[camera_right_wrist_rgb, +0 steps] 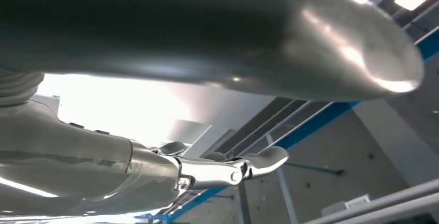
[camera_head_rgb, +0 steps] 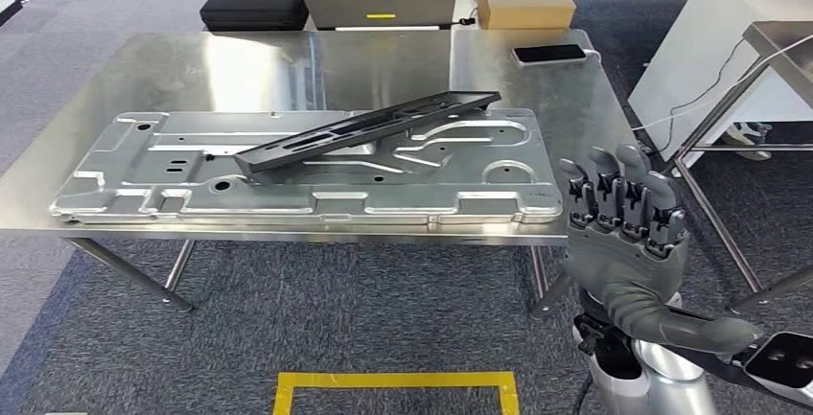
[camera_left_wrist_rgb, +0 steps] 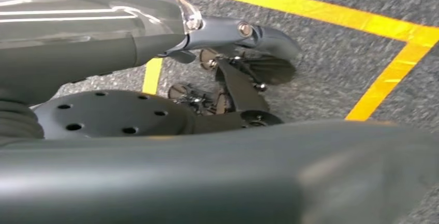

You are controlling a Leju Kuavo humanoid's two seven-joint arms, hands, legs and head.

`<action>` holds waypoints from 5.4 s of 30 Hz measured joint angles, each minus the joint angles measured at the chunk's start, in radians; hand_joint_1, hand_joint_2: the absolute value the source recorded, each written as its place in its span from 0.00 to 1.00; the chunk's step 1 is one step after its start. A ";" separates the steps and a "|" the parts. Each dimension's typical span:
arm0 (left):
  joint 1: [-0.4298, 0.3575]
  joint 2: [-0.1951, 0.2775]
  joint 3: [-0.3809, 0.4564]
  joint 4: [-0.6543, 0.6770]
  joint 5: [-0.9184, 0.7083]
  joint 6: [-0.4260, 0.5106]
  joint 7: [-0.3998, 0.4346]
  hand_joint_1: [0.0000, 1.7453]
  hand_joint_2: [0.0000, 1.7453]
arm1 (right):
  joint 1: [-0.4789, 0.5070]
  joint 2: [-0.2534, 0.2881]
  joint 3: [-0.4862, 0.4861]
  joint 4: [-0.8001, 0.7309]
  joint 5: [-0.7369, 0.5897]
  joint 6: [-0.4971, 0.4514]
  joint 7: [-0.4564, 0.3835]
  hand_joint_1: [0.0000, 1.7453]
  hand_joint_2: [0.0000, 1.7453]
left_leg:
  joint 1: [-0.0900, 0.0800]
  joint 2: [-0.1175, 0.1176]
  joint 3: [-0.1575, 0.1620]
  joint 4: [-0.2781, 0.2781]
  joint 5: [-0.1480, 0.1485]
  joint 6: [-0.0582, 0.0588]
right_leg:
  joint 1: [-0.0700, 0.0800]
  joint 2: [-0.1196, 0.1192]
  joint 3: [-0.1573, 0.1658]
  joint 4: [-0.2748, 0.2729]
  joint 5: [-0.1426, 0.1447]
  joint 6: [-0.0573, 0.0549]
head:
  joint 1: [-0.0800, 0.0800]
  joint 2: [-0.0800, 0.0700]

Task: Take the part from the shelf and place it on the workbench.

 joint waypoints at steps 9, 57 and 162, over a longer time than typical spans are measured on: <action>-0.009 0.008 0.000 0.000 -0.007 -0.003 -0.026 0.00 0.00 | 0.025 0.000 0.000 -0.009 0.019 -0.010 -0.009 0.00 0.00 | 0.008 -0.004 0.150 0.022 -0.066 -0.004 | 0.005 -0.007 -0.111 0.010 0.089 0.000 | 0.000 0.000; -0.005 0.017 0.001 0.000 -0.009 0.001 -0.053 0.00 0.00 | 0.393 0.010 -0.199 0.258 0.109 -0.093 0.000 0.00 0.00 | -0.011 0.007 0.035 -0.048 0.041 0.034 | 0.016 0.003 0.079 -0.013 -0.024 0.017 | 0.003 0.000; 0.235 0.107 -0.974 -0.092 0.771 0.181 0.243 0.00 0.00 | 0.132 0.011 -0.340 1.606 0.219 -0.473 0.618 0.00 0.00 | 0.007 -0.002 0.104 0.005 -0.046 0.018 | 0.012 0.002 -0.027 0.015 0.018 -0.007 | 0.003 0.000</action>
